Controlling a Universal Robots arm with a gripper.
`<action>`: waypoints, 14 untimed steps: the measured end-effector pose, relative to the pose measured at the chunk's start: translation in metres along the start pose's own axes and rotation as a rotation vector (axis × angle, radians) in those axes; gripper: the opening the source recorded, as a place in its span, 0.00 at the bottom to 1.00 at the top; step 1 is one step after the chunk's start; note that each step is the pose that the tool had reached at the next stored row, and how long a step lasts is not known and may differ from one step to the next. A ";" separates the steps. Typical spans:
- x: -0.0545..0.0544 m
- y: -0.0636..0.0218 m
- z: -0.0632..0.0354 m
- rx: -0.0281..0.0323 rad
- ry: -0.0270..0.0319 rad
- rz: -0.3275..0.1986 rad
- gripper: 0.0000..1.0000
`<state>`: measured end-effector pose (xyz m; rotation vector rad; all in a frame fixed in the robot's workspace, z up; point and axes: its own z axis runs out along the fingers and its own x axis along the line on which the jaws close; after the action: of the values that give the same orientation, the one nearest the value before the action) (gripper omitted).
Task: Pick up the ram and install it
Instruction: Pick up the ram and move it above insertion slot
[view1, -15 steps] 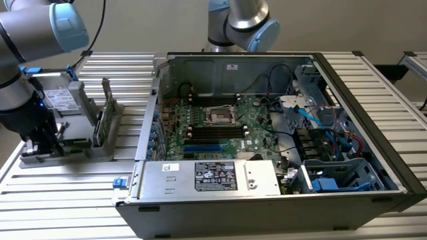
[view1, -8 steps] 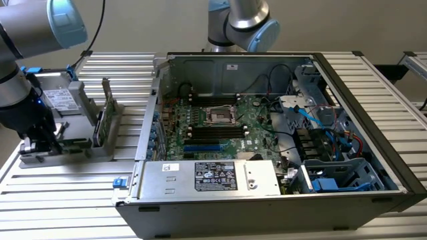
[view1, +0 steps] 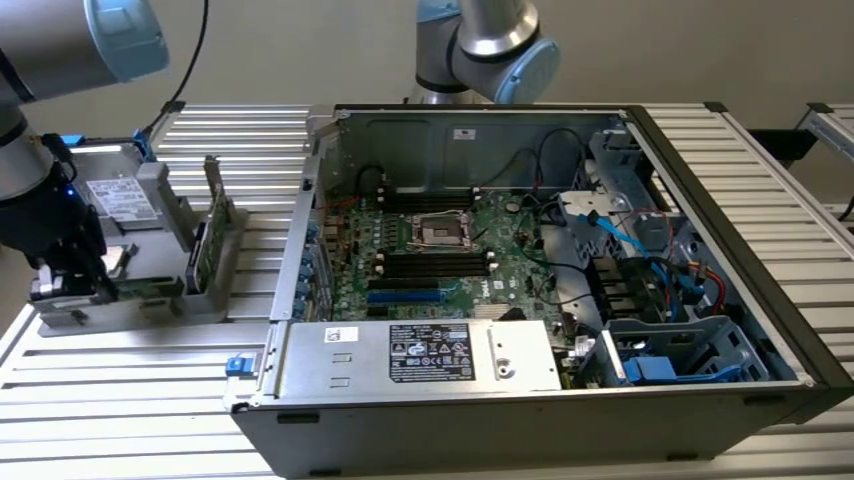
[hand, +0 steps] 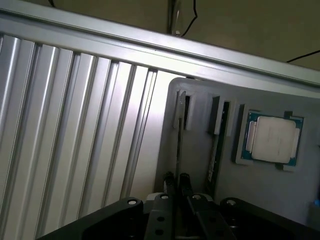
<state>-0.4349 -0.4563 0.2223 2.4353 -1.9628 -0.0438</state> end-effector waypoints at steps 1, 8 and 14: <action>0.000 0.0001 -0.0021 -0.0001 0.0000 0.000 0.15; 0.000 -0.0004 -0.0260 0.0000 -0.0001 0.000 0.15; 0.001 -0.0040 -0.0514 0.0000 -0.0002 0.000 0.15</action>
<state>-0.4293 -0.4563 0.2736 2.4354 -1.9628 -0.0440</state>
